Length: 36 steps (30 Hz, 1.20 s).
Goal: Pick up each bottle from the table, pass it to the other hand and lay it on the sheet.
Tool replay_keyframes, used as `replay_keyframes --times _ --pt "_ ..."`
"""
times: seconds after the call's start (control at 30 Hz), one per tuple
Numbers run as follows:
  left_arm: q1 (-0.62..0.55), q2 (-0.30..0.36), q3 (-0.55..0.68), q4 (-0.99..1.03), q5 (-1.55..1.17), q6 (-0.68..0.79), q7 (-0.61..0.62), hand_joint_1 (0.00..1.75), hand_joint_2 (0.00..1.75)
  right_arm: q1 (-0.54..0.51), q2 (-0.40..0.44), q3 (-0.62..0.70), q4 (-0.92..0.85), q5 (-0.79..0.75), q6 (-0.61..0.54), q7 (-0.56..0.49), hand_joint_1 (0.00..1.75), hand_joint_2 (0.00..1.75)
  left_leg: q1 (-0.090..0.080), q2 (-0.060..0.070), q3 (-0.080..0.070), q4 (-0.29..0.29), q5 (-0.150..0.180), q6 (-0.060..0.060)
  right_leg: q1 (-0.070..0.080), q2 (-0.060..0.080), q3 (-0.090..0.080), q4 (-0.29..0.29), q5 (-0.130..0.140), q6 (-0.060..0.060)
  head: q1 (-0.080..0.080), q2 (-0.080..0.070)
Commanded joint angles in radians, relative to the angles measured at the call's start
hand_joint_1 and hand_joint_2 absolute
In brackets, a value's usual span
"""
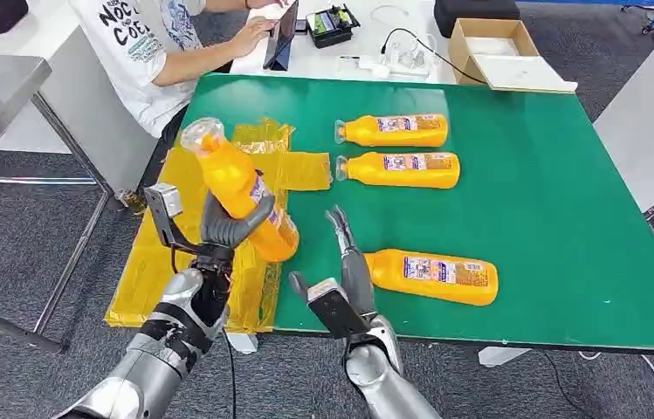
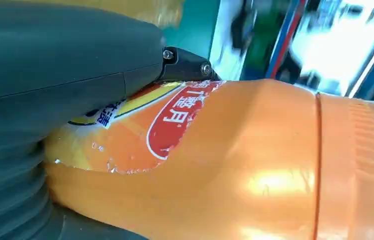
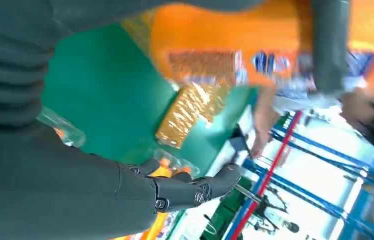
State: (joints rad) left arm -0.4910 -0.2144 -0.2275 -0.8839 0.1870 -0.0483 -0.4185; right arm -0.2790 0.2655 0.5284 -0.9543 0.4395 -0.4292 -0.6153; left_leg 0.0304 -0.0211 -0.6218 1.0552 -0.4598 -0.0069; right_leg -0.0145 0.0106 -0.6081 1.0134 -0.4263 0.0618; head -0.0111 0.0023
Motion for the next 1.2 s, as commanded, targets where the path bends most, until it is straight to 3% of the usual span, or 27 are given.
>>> replay_keyframes --times 0.03,0.13,0.2,0.63,0.7,0.8,0.87,0.97,1.1,1.2 --pt "-0.097 0.031 0.102 0.067 -0.039 0.111 -0.024 1.75 1.75 0.048 -0.045 -0.022 -0.174 -0.036 0.01 -0.012 0.0 0.0 -0.001 0.001 0.002 -0.001 0.0 0.002 0.0 -0.001 0.002 -0.001 0.0 -0.002 0.0 0.0" --pt "-0.122 0.052 0.118 0.082 -0.218 0.383 -0.103 1.75 1.75 0.098 -0.046 -0.05 -0.3 -0.11 -0.008 -0.062 0.0 0.0 -0.001 0.001 0.004 -0.002 0.0 0.002 0.0 -0.002 0.004 -0.002 0.0 -0.002 0.0 0.0" --pt "-0.134 0.067 0.136 0.09 -0.241 0.388 -0.105 1.75 1.75 0.12 -0.055 -0.05 -0.366 -0.117 -0.006 -0.048 0.0 0.0 -0.001 0.002 0.003 -0.001 0.0 0.002 0.0 -0.001 0.003 0.0 0.0 -0.002 0.0 0.0" --pt "-0.132 0.06 0.137 0.093 -0.248 0.385 -0.106 1.75 1.75 0.122 -0.057 -0.049 -0.371 -0.116 -0.004 -0.044 0.0 0.0 -0.001 0.001 0.004 -0.002 0.0 0.002 0.0 -0.002 0.004 -0.002 0.0 -0.002 0.0 0.0" --pt "-0.157 0.089 0.118 0.15 -0.457 0.597 -0.091 1.75 1.75 0.137 -0.044 -0.07 -0.426 -0.173 -0.031 -0.083 0.0 0.0 -0.001 0.002 0.005 -0.002 0.0 0.002 0.0 -0.001 0.004 -0.002 0.0 -0.002 0.0 0.0" --pt "-0.219 0.149 0.089 0.312 -0.767 0.746 -0.013 1.75 1.75 0.166 -0.045 -0.084 -0.547 -0.237 -0.053 -0.082 0.0 0.0 -0.001 0.001 0.003 -0.001 0.0 0.002 0.0 -0.001 0.002 0.0 0.0 -0.002 0.0 0.0" --pt "-0.235 0.169 0.115 0.364 -1.003 0.746 0.059 1.75 1.75 0.167 -0.05 -0.078 -0.572 -0.237 -0.06 -0.073 0.0 0.0 -0.001 0.002 0.003 -0.001 0.0 0.002 0.0 0.0 0.002 0.0 0.0 -0.002 0.0 0.0" --pt "-0.291 0.205 0.027 0.48 -1.257 0.742 0.162 1.75 1.75 0.151 -0.054 -0.061 -0.558 -0.238 -0.053 -0.07 0.0 0.0 -0.001 0.004 0.005 -0.003 0.0 0.002 0.0 0.001 0.003 -0.001 0.001 -0.003 0.0 0.0" --pt "-0.338 0.238 -0.05 0.552 -1.409 0.584 0.245 1.75 1.75 0.144 -0.054 -0.044 -0.589 -0.256 -0.049 -0.083 0.0 0.0 0.0 0.003 0.004 -0.002 0.001 0.002 0.001 0.0 0.003 -0.001 0.0 -0.003 0.0 0.0" --pt "-0.32 0.253 -0.019 0.554 -1.41 0.586 0.246 1.75 1.75 0.155 -0.059 -0.042 -0.607 -0.28 -0.037 -0.083 0.0 0.0 0.0 0.004 0.003 -0.001 0.0 0.001 0.001 0.002 0.002 0.0 0.002 -0.005 0.0 0.0"
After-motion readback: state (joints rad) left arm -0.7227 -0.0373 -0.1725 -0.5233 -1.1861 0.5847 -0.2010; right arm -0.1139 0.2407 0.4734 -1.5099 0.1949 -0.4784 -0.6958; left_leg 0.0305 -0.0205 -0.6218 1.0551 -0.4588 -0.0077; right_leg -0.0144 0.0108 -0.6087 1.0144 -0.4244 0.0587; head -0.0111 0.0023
